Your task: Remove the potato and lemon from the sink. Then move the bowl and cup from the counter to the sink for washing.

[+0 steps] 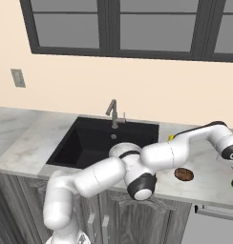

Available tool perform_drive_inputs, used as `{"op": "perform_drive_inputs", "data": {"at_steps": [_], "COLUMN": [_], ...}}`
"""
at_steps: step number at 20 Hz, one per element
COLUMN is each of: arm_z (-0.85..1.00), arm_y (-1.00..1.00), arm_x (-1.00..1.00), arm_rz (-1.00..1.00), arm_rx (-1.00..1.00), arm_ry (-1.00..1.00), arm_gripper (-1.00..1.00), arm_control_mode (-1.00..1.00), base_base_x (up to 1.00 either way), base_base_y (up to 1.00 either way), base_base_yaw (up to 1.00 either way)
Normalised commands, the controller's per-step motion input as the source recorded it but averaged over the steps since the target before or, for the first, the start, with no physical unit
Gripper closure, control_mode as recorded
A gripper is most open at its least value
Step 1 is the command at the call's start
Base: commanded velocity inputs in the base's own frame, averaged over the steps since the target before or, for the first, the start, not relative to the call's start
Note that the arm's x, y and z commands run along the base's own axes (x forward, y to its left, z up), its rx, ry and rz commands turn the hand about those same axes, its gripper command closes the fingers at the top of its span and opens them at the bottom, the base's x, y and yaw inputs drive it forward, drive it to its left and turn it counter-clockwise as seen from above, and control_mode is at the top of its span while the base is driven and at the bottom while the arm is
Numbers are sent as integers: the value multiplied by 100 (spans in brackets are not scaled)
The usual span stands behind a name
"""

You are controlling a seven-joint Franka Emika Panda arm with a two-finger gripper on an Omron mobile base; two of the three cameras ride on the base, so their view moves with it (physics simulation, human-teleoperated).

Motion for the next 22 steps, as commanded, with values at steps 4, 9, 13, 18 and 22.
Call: {"op": "perform_drive_inputs", "data": {"at_steps": [4, 9, 13, 18, 22], "arm_z": [-2, 10, 19, 22, 16], "arm_y": [8, 12, 17, 22, 30], "arm_x": [-16, -25, -28, -28, -25], "arm_rz": [-2, -1, 0, 0, 0], "arm_rx": [0, 0, 0, 0, 0], "arm_ry": [6, 8, 6, 6, 10], "arm_gripper": [100, 100, 100, 100, 100], "arm_control_mode": [-100, -100, -100, -100, -100], "base_base_x": [0, 0, 0, 0, 0], "base_base_y": [0, 0, 0, 0, 0], "base_base_yaw": [0, 0, 0, 0, 0]}}
